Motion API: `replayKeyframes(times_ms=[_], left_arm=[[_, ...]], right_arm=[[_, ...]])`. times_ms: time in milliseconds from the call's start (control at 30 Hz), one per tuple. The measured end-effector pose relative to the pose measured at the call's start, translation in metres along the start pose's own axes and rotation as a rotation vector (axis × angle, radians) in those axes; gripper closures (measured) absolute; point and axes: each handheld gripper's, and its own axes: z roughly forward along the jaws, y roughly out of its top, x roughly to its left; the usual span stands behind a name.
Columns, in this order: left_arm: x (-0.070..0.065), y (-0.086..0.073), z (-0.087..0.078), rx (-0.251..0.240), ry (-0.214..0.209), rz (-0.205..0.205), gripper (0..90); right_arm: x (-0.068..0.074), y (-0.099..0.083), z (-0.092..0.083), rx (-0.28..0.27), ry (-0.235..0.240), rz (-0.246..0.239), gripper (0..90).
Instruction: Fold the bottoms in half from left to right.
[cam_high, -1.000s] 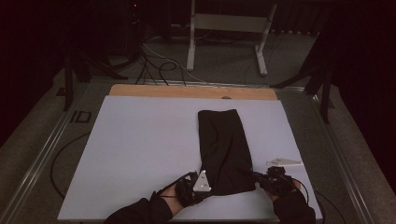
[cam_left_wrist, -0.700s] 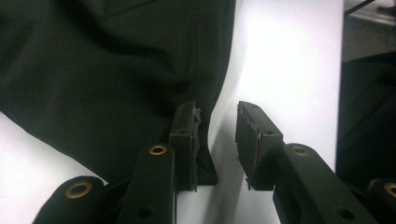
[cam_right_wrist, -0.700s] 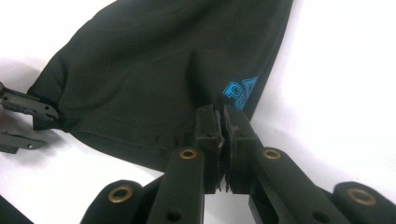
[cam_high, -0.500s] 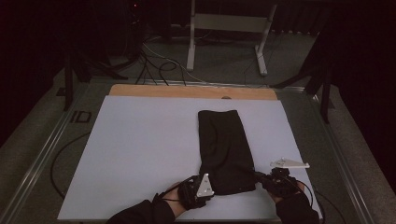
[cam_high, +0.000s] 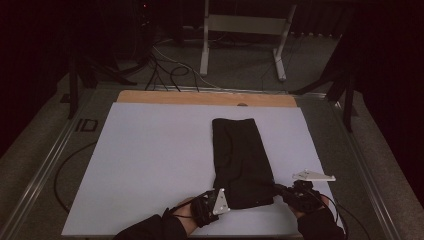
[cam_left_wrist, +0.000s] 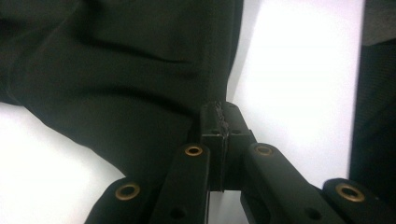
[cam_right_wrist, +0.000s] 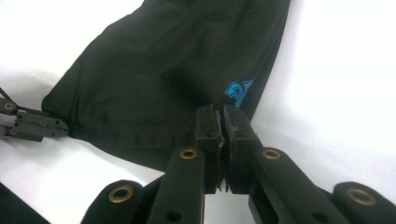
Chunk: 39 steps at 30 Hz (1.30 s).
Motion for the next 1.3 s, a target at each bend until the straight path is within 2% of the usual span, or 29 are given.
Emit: replayKeyframes(times_ms=[67,133,233,433,533,633,700,733,833,867,967,1000,1033,1067,1100,1133,1167,1233,1300], left_arm=[[0.002,0.000,-0.001,0.014,-0.037,-0.012,90.0],[0.002,-0.001,-0.002,0.014,-0.041,-0.016,90.0],[0.007,-0.002,-0.003,0.025,-0.078,-0.036,90.0],[0.007,-0.004,-0.005,0.034,-0.100,-0.039,90.0],[0.008,-0.004,-0.006,0.038,-0.111,-0.038,90.0],[0.009,-0.005,-0.005,0.033,-0.121,-0.043,89.9],[0.010,-0.005,-0.005,0.028,-0.125,-0.050,89.8],[0.011,-0.006,-0.005,0.024,-0.137,-0.056,89.7],[0.013,-0.007,-0.005,0.025,-0.145,-0.058,89.6],[0.016,-0.008,-0.004,0.011,-0.170,-0.086,89.5],[0.019,-0.010,-0.005,-0.004,-0.192,-0.102,88.3],[0.019,-0.010,-0.005,-0.004,-0.192,-0.102,86.7],[0.019,-0.010,-0.005,-0.004,-0.192,-0.102,86.7],[0.022,-0.010,-0.009,-0.031,-0.196,-0.109,79.8],[0.022,-0.010,-0.009,-0.031,-0.196,-0.109,77.8],[0.023,-0.010,-0.012,-0.051,-0.194,-0.117,77.8],[0.025,-0.008,-0.018,-0.079,-0.183,-0.122,64.8],[0.028,-0.007,-0.024,-0.113,-0.176,-0.132,60.4],[0.029,-0.007,-0.027,-0.124,-0.180,-0.139,52.8]], right_arm=[[0.001,-0.003,-0.001,0.011,0.006,0.001,86.2],[0.001,-0.005,-0.001,0.018,0.008,-0.002,86.3],[0.000,-0.009,-0.001,0.031,0.006,0.004,86.2],[-0.001,-0.022,0.001,0.071,0.012,0.025,86.2],[-0.003,-0.025,0.004,0.095,-0.013,0.015,86.1],[-0.006,-0.029,0.012,0.151,-0.038,0.000,85.9],[-0.007,-0.031,0.015,0.164,-0.043,-0.001,85.8],[-0.007,-0.032,0.021,0.193,-0.058,-0.016,85.7],[-0.007,-0.033,0.024,0.210,-0.056,-0.019,85.6],[-0.006,-0.033,0.023,0.208,-0.060,-0.024,85.1],[-0.005,-0.031,0.020,0.184,-0.066,-0.033,77.9],[-0.005,-0.031,0.020,0.184,-0.066,-0.033,77.9],[-0.004,-0.030,0.018,0.160,-0.083,-0.046,77.9],[-0.005,-0.027,0.013,0.108,-0.098,-0.050,59.8],[-0.005,-0.027,0.013,0.108,-0.098,-0.050,59.8],[-0.005,-0.026,0.011,0.089,-0.104,-0.052,54.5],[-0.004,-0.022,0.008,0.045,-0.111,-0.061,43.2],[-0.003,-0.020,0.006,0.017,-0.107,-0.078,36.9],[-0.001,-0.018,0.006,0.005,-0.103,-0.086,35.0]])
